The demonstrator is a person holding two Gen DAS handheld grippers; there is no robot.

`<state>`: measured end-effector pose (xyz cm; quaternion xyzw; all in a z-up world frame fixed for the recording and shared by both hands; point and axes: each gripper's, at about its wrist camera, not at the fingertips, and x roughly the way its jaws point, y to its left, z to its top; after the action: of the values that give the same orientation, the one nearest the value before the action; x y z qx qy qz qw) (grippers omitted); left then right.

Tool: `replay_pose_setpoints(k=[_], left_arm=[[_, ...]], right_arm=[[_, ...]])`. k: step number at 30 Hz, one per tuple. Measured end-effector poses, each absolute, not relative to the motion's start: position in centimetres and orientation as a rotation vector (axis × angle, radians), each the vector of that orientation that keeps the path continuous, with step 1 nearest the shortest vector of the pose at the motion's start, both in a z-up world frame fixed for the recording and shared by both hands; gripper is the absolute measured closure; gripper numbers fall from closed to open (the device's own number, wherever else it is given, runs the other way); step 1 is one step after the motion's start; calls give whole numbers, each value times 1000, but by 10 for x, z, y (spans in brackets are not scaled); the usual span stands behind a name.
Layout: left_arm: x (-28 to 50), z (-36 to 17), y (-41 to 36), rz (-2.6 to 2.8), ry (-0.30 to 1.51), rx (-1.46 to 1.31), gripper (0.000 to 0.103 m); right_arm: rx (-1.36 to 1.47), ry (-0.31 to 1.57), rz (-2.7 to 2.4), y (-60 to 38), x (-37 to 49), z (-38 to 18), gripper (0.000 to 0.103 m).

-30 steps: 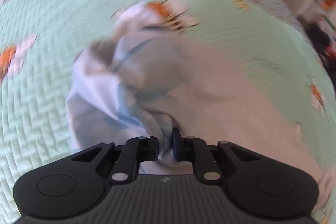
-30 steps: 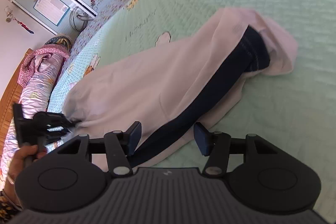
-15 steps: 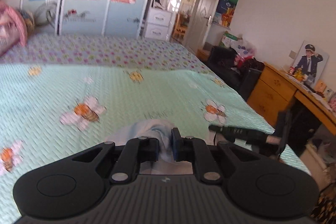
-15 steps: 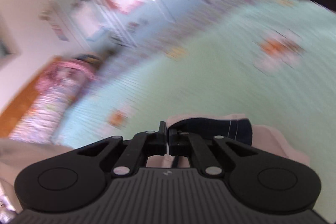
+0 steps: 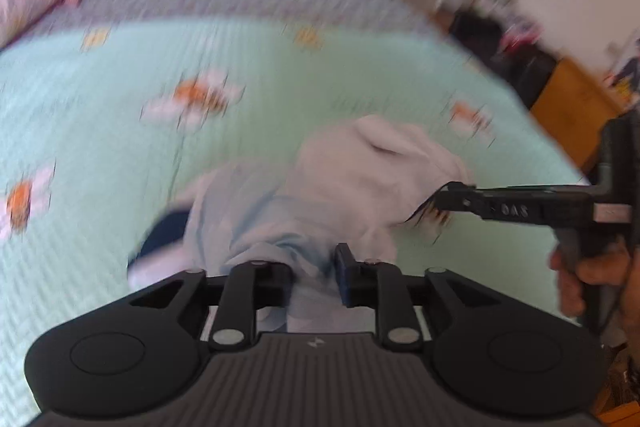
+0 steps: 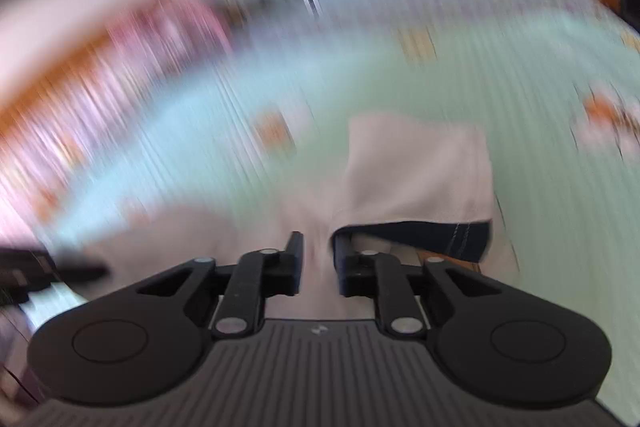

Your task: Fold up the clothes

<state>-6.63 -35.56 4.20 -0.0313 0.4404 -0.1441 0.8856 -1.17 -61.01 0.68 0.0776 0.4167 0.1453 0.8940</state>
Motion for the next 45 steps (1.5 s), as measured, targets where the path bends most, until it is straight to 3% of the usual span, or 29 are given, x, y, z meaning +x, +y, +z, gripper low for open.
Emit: replay_pose_setpoints(k=[2, 4, 6, 7, 11, 17, 28, 45], left_arm=[[-79, 32, -356, -262, 957, -80, 72], [-98, 30, -349, -232, 952, -94, 54], [-118, 31, -341, -197, 935, -88, 43], [-126, 33, -340, -179, 928, -70, 43], [-149, 42, -339, -76, 946, 18, 37], [-146, 51, -342, 124, 1006, 96, 35], [-131, 71, -381, 167, 1014, -7, 35], [-141, 81, -378, 181, 1014, -54, 35]], right_arm=[[160, 938, 261, -606, -28, -9, 74], [204, 971, 271, -604, -46, -16, 62], [217, 979, 289, -600, -67, -16, 48], [196, 979, 287, -593, -77, -14, 42], [74, 982, 244, -560, -99, 2, 35], [70, 975, 172, -538, -107, 35, 34], [8, 846, 62, -530, -123, 106, 29], [-72, 836, 97, -507, -136, 117, 29]])
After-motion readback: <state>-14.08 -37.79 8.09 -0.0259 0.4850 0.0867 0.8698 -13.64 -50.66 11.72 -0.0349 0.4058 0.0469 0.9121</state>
